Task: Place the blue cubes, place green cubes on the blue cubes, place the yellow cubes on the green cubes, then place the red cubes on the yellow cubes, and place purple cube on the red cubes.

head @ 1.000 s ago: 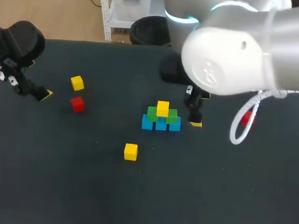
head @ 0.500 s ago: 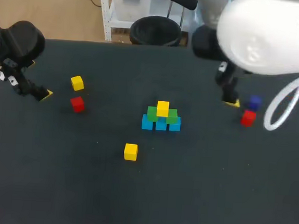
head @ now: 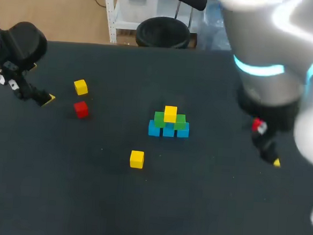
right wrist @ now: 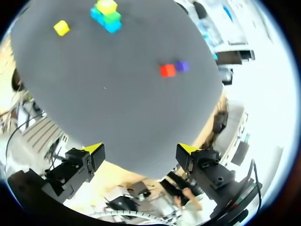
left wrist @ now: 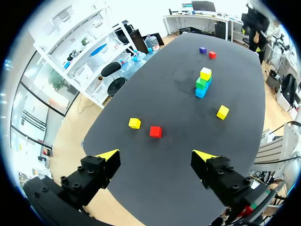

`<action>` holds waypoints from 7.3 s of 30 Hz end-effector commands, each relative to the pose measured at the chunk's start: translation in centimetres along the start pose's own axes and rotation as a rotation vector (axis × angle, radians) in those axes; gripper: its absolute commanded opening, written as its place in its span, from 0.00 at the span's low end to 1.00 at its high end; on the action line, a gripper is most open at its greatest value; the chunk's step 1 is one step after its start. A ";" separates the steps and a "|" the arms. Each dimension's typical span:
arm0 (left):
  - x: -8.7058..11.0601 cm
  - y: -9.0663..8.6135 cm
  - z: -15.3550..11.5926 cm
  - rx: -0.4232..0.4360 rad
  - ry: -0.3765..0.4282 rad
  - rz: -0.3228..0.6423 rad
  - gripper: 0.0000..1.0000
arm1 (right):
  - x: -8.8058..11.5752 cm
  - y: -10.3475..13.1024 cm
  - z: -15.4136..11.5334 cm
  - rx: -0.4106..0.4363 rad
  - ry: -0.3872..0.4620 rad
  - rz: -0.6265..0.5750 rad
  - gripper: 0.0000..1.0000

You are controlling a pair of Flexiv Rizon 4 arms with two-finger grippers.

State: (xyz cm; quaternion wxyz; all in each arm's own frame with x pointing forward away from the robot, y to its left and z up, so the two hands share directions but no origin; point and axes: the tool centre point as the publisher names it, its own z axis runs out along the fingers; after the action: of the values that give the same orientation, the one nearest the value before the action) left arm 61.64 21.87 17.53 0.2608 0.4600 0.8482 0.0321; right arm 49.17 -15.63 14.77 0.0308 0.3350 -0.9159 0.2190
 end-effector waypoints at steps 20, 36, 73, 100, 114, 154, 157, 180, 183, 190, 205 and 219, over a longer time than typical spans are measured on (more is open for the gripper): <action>0.1 0.1 0.0 0.002 -0.003 0.001 1.00 | -10.6 -5.5 -0.2 0.168 -0.446 0.031 1.00; 0.1 0.1 0.0 0.002 -0.003 0.001 1.00 | -15.1 -7.5 -1.3 0.083 -0.565 0.173 1.00; 0.1 0.1 0.0 0.002 -0.003 0.001 1.00 | -12.8 -4.0 0.8 0.117 -0.622 0.149 1.00; 0.1 0.1 0.0 0.002 -0.003 0.001 1.00 | -14.0 -3.2 4.4 0.202 -0.540 0.297 1.00; 0.1 0.1 0.0 0.002 -0.003 0.001 1.00 | -11.8 -9.5 -3.9 0.321 -0.667 0.380 1.00; -1.8 -5.0 0.2 0.232 0.155 0.431 1.00 | -10.7 -11.4 -3.6 0.305 -0.664 0.430 1.00; -2.4 -7.3 0.8 0.244 0.187 0.517 1.00 | -10.7 -11.4 -3.6 0.305 -0.664 0.430 1.00; -7.4 -18.3 7.2 0.345 0.081 0.367 1.00 | -10.7 -11.4 -3.6 0.305 -0.664 0.430 1.00; -7.3 -19.1 8.0 0.357 0.083 0.370 1.00 | -10.7 -11.4 -3.6 0.305 -0.664 0.430 1.00; -6.7 -20.9 10.2 0.400 0.109 0.449 1.00 | -10.7 -11.4 -3.6 0.305 -0.664 0.430 1.00; -7.0 -20.9 14.3 0.401 0.162 0.512 1.00 | -10.7 -11.4 -3.6 0.305 -0.664 0.430 1.00; -6.7 -21.4 16.3 0.440 0.199 0.553 0.77 | -10.7 -11.4 -3.6 0.305 -0.664 0.430 1.00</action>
State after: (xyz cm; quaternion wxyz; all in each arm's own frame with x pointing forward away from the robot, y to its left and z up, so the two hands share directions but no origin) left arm 55.52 1.49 0.11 0.0579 0.7112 0.6996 -0.0379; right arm 64.26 -15.27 20.26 -0.3605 0.1889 -0.8828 0.2345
